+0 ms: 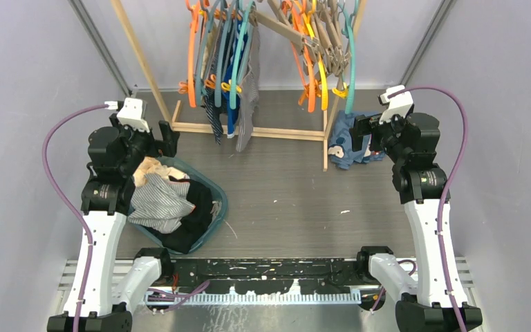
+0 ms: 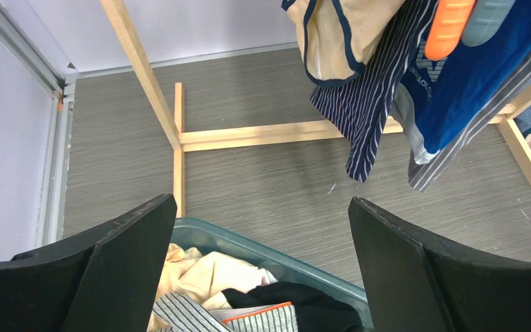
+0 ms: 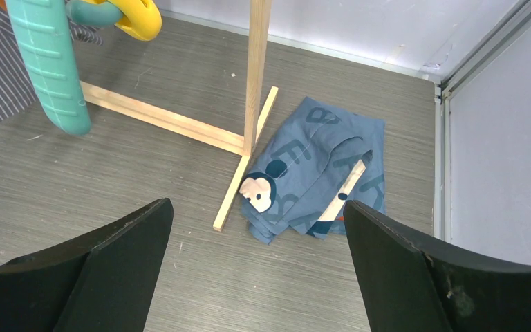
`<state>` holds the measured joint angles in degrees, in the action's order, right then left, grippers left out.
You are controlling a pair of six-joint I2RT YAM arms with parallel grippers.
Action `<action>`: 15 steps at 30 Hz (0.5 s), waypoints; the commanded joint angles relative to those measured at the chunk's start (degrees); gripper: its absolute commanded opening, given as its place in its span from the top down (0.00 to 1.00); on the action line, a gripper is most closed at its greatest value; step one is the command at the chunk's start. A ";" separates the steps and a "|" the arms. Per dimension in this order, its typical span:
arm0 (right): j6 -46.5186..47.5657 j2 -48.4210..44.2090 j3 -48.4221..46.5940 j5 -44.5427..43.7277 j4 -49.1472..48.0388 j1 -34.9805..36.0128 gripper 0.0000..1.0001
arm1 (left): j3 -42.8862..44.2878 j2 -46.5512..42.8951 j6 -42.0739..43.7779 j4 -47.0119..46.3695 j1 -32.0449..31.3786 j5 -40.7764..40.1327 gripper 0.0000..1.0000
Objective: Remove the underwear clipped to the hanger
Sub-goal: Pick up the hanger from the clothesline.
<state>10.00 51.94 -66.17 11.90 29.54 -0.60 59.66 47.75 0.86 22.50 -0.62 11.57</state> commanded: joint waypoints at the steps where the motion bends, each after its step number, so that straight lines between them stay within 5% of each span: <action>1: 0.15 -1.62 -1.44 1.22 -3.65 -0.28 0.00 | 0.19 -1.25 0.27 -4.37 0.52 0.33 0.02; 15: 1.05 -1.16 -1.24 1.71 -2.89 -0.28 0.00 | 1.25 -1.23 1.22 -2.39 0.53 -0.20 0.02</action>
<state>10.28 51.64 -66.17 13.19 29.12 -0.60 59.64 47.35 1.02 22.52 -0.62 11.49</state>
